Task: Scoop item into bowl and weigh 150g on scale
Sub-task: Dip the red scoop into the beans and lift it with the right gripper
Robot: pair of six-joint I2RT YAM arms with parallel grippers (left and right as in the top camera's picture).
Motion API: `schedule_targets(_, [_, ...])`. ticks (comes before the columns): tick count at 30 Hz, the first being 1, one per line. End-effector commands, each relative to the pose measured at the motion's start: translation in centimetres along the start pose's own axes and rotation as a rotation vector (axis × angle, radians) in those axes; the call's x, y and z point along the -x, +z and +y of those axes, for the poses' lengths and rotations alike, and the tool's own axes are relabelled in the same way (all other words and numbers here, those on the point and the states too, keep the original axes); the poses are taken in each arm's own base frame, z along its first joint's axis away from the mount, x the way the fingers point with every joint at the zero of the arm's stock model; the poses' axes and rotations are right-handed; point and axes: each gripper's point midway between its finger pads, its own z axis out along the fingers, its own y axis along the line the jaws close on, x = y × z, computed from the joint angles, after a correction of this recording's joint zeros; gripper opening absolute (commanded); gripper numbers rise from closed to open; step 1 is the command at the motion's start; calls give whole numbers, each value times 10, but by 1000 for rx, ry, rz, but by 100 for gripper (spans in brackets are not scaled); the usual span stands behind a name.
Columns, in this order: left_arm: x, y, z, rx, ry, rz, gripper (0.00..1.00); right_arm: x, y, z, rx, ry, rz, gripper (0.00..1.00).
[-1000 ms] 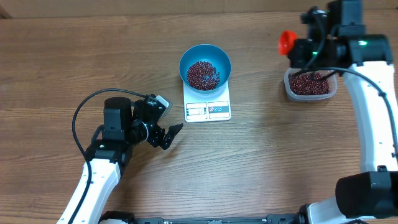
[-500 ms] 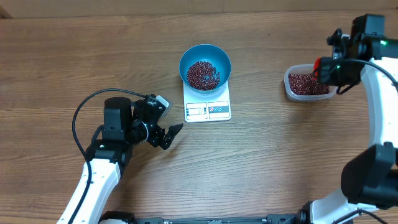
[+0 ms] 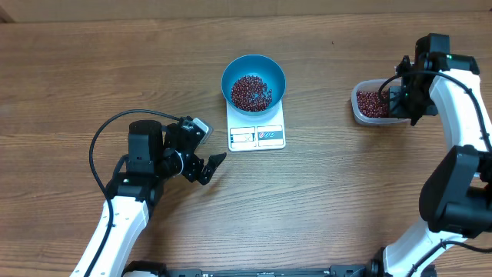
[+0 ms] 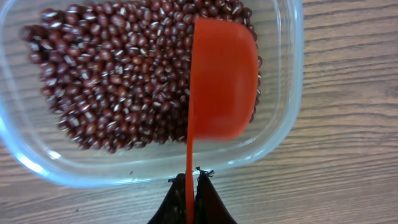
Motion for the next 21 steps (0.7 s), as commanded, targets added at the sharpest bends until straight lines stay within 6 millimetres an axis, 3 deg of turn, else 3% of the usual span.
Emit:
schedule_targets(1, [2,1,-3,-14,-5,-4,100,-3,11,-8,-37,-3,27,4])
schedule_targets(14, [2,1,-3,-14,-5,-4,100,0,11,-9,-43,-2,15,4])
schedule_targets(21, [2,1,-3,-14,-5,-4,100,4,10,-22,-120,0,2,4])
